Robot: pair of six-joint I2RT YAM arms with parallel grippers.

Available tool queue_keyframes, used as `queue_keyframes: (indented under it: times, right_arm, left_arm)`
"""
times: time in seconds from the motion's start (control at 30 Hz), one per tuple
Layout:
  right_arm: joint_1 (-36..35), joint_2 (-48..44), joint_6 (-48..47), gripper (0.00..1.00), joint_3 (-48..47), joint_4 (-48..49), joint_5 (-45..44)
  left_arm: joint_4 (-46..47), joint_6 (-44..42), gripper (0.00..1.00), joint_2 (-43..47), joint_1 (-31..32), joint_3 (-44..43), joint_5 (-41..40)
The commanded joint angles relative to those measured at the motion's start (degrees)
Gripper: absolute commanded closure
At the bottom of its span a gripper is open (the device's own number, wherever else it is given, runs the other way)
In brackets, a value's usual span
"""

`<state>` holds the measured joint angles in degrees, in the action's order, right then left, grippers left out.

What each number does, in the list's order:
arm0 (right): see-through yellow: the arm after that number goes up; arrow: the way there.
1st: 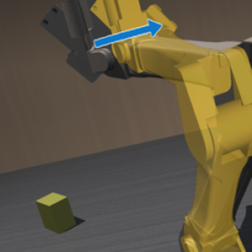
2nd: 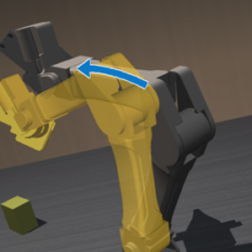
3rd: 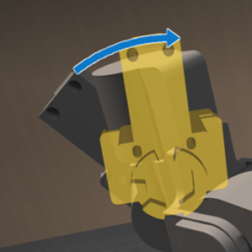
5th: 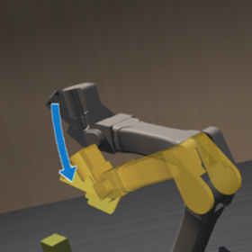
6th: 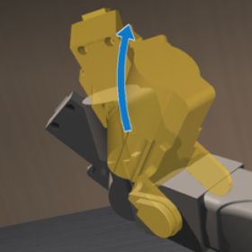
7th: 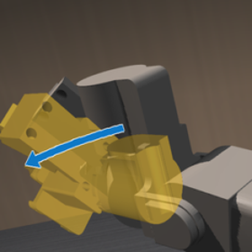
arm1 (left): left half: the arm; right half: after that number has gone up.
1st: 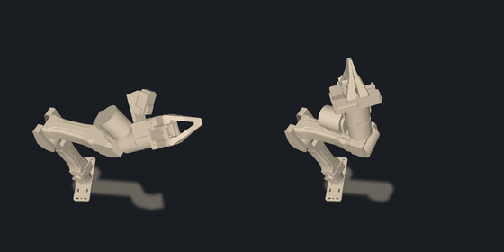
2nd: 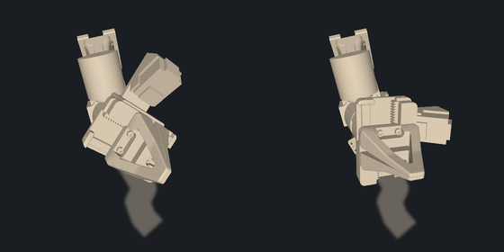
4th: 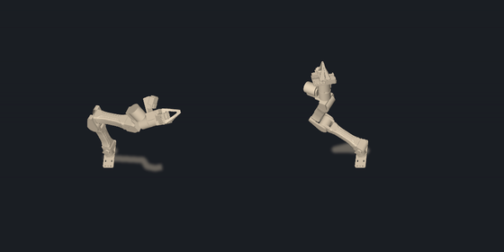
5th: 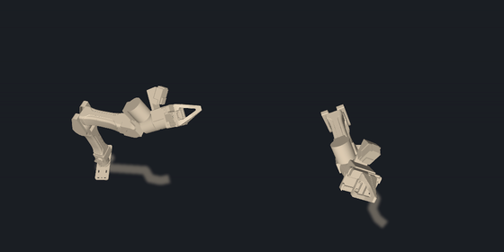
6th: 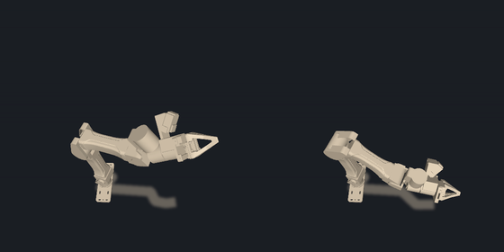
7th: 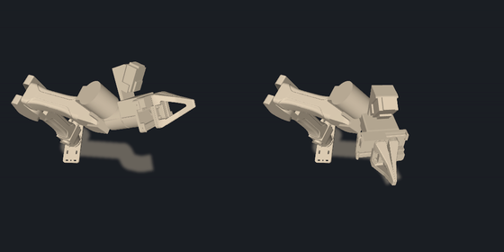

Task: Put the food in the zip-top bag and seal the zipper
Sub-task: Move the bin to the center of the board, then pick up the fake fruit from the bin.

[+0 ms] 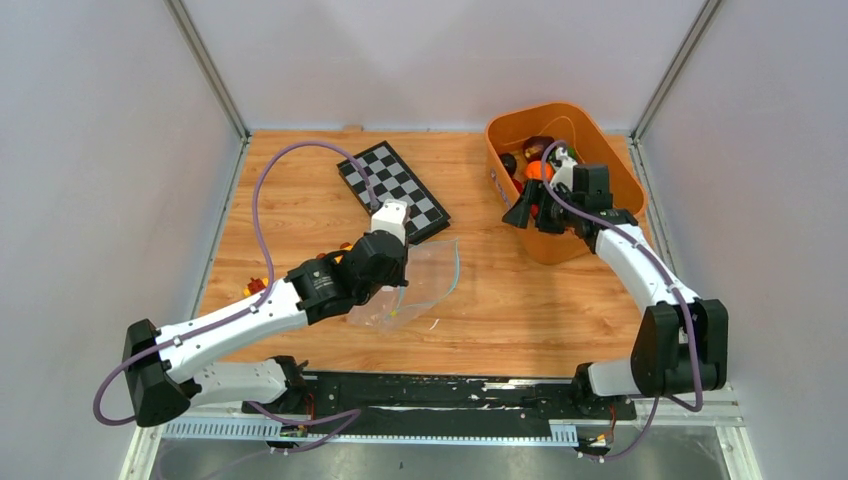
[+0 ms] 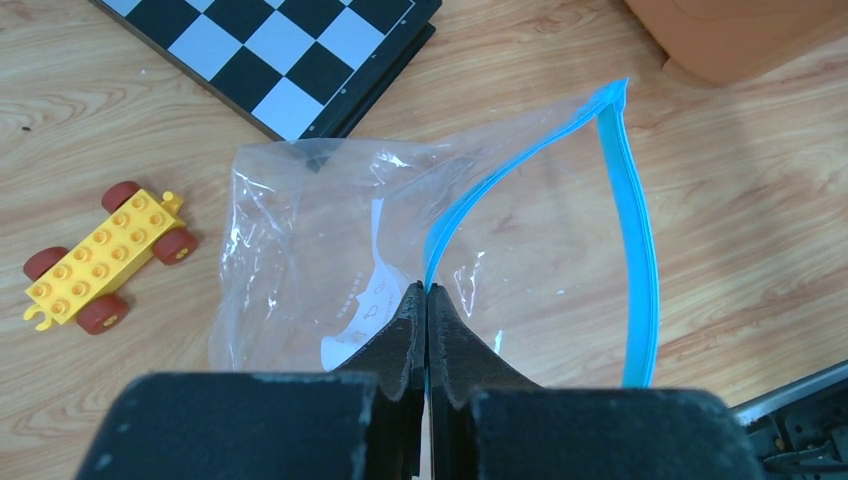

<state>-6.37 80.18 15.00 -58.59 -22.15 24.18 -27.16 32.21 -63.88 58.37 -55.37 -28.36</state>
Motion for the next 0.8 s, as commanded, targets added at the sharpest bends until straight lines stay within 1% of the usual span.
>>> queue_keyframes:
  times: [0.0, 0.1, 0.17, 0.27, 0.33, 0.4, 0.47, 0.53, 0.67, 0.77]
  right_arm:
    - [-3.6, -3.2, 3.1, 0.26, 3.3, 7.1, 14.5]
    - [-7.8, -3.4, 3.1, 0.26, 2.6, 7.0, 15.1]
    - [-11.6, -3.5, 0.5, 0.25, 1.2, 4.8, 14.9]
    - [-14.4, -4.0, -1.7, 0.24, -1.0, 1.8, 11.8]
    - [-14.4, -5.6, -2.3, 0.22, -2.2, 0.2, 7.0]
    - [-14.3, -7.2, -3.3, 0.2, -3.7, -0.9, -0.5]
    - [-14.2, -8.4, -3.5, 0.19, -4.5, -0.1, -8.3]
    - [-13.5, -8.6, -3.3, 0.19, -5.0, 1.6, -13.4]
    - [-11.7, -5.5, -3.6, 0.19, -7.0, 5.0, -19.7]
    - [-10.2, 1.5, -4.8, 0.2, -12.0, 5.5, -19.4]
  left_arm:
    - [2.1, -1.6, 1.0, 1.3, -1.5, 0.2, 0.6]
    - [2.2, -1.8, 1.0, 0.8, -2.3, -0.1, 1.0]
    - [2.3, -1.9, 1.0, 0.7, -2.7, -0.2, 1.2]
    - [2.4, -2.1, 1.0, 0.4, -3.1, -0.3, 1.4]
    - [2.4, -2.2, 1.0, 0.4, -3.5, -0.3, 1.4]
    - [2.4, -2.4, 1.0, 0.2, -3.8, -0.3, 1.6]
    - [2.5, -2.6, 1.0, 0.2, -4.1, -0.2, 1.6]
    - [2.6, -2.6, 1.0, 0.0, -4.4, -0.2, 1.8]
    - [2.6, -3.1, 1.0, -0.2, -4.8, -0.3, 2.0]
    - [2.8, -3.3, 1.0, -0.2, -5.2, -0.2, 2.4]
